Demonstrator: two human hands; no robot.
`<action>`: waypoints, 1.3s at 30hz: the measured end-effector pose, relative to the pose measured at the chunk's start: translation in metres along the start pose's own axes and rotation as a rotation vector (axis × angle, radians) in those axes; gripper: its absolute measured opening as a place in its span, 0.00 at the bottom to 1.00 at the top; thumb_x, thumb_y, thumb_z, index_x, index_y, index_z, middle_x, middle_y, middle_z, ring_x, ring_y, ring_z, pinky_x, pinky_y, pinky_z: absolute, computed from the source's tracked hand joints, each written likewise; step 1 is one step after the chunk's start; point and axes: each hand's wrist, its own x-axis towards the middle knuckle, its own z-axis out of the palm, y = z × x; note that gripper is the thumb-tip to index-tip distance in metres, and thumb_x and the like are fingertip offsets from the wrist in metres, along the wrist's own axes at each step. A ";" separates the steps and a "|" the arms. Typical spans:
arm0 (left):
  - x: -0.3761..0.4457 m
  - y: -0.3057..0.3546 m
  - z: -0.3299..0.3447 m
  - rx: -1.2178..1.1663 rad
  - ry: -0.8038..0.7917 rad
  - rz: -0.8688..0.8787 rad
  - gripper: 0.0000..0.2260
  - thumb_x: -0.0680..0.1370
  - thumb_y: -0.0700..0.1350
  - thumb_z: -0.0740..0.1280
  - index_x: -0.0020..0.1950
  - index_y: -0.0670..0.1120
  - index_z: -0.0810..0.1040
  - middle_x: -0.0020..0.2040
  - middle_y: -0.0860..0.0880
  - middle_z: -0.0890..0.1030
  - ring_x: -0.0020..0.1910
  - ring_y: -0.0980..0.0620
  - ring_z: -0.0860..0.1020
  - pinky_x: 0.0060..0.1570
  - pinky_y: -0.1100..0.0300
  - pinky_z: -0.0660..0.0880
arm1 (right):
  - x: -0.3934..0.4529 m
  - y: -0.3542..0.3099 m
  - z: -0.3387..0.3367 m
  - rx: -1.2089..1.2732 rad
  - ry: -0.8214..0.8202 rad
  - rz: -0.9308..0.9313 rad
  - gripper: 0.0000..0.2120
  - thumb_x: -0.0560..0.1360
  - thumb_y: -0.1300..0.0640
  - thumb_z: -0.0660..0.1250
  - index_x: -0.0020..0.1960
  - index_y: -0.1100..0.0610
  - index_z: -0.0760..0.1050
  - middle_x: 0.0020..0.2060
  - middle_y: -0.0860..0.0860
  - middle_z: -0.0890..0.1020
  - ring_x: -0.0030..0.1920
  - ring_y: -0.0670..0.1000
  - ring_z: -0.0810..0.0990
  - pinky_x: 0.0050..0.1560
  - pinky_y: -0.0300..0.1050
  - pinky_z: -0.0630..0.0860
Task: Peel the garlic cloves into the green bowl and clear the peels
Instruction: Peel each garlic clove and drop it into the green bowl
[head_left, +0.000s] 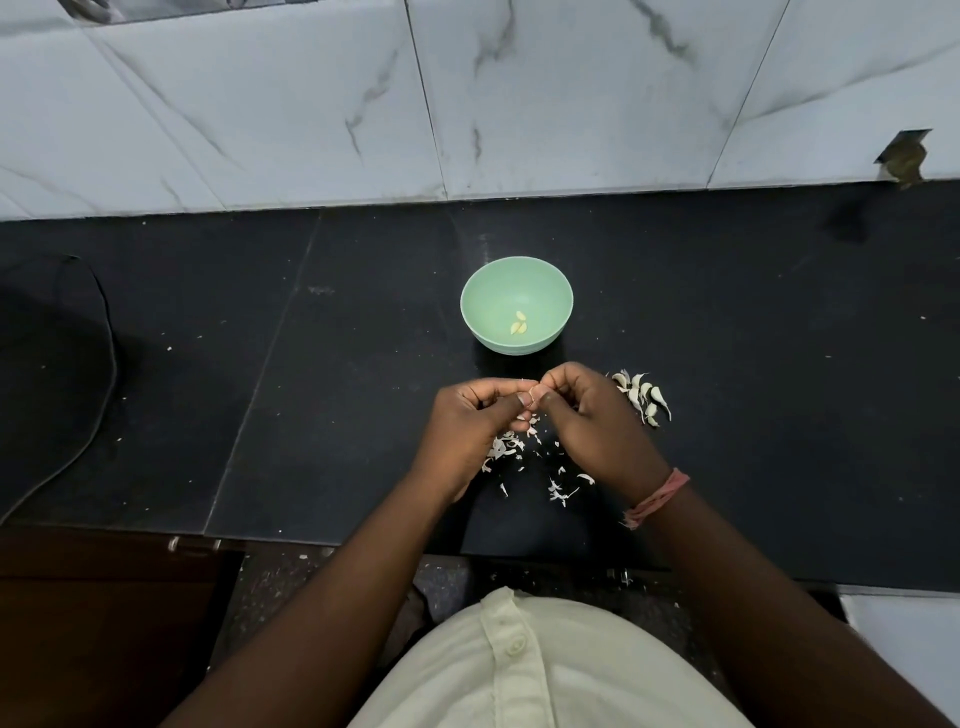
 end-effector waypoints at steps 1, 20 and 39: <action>0.000 0.001 -0.001 0.021 -0.004 0.005 0.08 0.76 0.38 0.73 0.54 0.38 0.85 0.44 0.40 0.86 0.40 0.49 0.80 0.47 0.57 0.79 | 0.000 0.000 0.000 -0.003 -0.002 0.009 0.05 0.79 0.62 0.67 0.45 0.59 0.78 0.34 0.46 0.80 0.30 0.39 0.73 0.33 0.31 0.67; -0.006 -0.003 0.011 -0.265 -0.006 -0.152 0.08 0.77 0.35 0.71 0.55 0.38 0.83 0.47 0.39 0.84 0.41 0.52 0.82 0.46 0.61 0.82 | -0.003 0.012 -0.002 -0.228 0.007 -0.150 0.06 0.80 0.63 0.62 0.45 0.55 0.72 0.40 0.45 0.75 0.41 0.41 0.74 0.41 0.31 0.66; -0.001 -0.004 0.015 -0.737 0.071 -0.420 0.10 0.80 0.36 0.66 0.61 0.40 0.80 0.46 0.43 0.84 0.42 0.54 0.84 0.46 0.62 0.82 | -0.009 0.015 -0.002 0.017 -0.035 -0.111 0.05 0.82 0.59 0.62 0.47 0.56 0.72 0.37 0.50 0.76 0.38 0.45 0.75 0.39 0.45 0.73</action>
